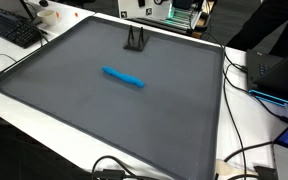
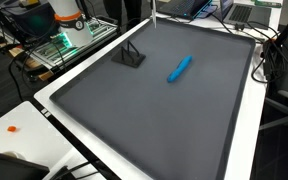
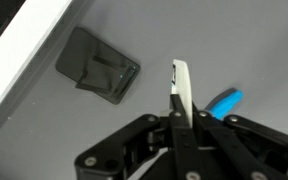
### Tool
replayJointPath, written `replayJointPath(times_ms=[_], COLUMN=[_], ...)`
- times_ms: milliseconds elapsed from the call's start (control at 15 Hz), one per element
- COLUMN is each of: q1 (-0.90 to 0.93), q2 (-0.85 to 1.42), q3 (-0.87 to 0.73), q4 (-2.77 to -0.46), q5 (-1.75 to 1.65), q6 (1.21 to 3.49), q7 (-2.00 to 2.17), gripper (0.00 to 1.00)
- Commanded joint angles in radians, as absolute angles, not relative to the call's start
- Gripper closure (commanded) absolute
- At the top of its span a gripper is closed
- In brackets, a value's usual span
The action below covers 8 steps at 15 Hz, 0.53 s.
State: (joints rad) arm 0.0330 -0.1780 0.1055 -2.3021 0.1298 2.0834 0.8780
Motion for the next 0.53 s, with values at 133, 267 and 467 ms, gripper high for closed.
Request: replayJointPath(times_ms=[133,267,467], q1=[0.068,0.078,0.095], q2=[-0.075,-0.034,0.028], q3=[0.129,0.134,0.139], q4=[-2.126,-2.072,-1.997], q5=[0.063,0.037,-0.005], q6=[1.969,1.948,1.927], q7=[0.68,0.603,0.484], gripper=[0.99,0.99,0.99])
